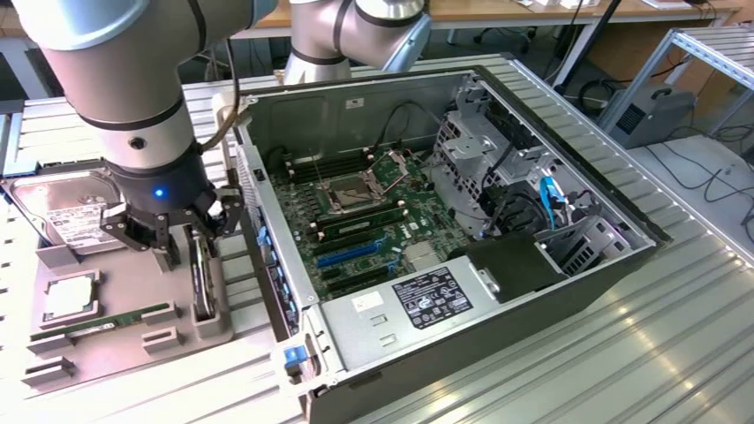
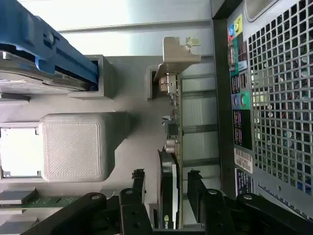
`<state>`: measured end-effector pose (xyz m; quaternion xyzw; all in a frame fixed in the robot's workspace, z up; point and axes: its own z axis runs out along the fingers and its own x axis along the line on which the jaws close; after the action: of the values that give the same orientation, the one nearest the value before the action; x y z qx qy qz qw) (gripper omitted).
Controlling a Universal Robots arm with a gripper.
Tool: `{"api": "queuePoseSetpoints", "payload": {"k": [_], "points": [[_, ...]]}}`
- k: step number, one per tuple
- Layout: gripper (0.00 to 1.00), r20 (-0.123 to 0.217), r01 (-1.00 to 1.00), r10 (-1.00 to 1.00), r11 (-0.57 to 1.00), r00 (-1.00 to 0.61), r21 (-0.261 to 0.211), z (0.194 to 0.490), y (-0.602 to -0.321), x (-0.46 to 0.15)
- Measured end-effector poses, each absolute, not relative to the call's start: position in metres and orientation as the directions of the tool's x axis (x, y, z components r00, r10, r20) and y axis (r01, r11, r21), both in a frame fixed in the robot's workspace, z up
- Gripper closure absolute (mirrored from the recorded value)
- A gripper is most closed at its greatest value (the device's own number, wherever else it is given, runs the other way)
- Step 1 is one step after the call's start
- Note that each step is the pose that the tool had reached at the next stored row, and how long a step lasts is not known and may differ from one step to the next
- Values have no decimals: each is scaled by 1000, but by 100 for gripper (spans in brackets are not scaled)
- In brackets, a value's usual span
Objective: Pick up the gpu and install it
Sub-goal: 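Pick up the gpu and move the gpu toward the slot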
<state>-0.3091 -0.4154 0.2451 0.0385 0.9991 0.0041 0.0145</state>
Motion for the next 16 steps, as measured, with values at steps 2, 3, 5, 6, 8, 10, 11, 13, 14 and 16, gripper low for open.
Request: {"api": "queuePoseSetpoints", "payload": {"k": [2,3,5,6,8,10,11,13,14,16], "points": [[52,-29,77,77,997,-997,9,243,-406,-309],[52,-29,77,77,997,-997,9,243,-405,-309],[52,-28,77,77,997,-997,9,243,-405,-309],[52,-29,77,77,997,-997,9,243,-405,-309],[52,-28,77,77,997,-997,9,243,-405,-309],[60,-29,77,77,997,-997,9,243,-405,-309],[60,-28,77,77,997,-997,9,243,-405,-309],[72,-28,77,77,997,-997,9,243,-405,-309],[72,-28,77,77,997,-997,9,243,-405,-309],[73,-28,77,77,997,-997,9,243,-405,-309]]}}
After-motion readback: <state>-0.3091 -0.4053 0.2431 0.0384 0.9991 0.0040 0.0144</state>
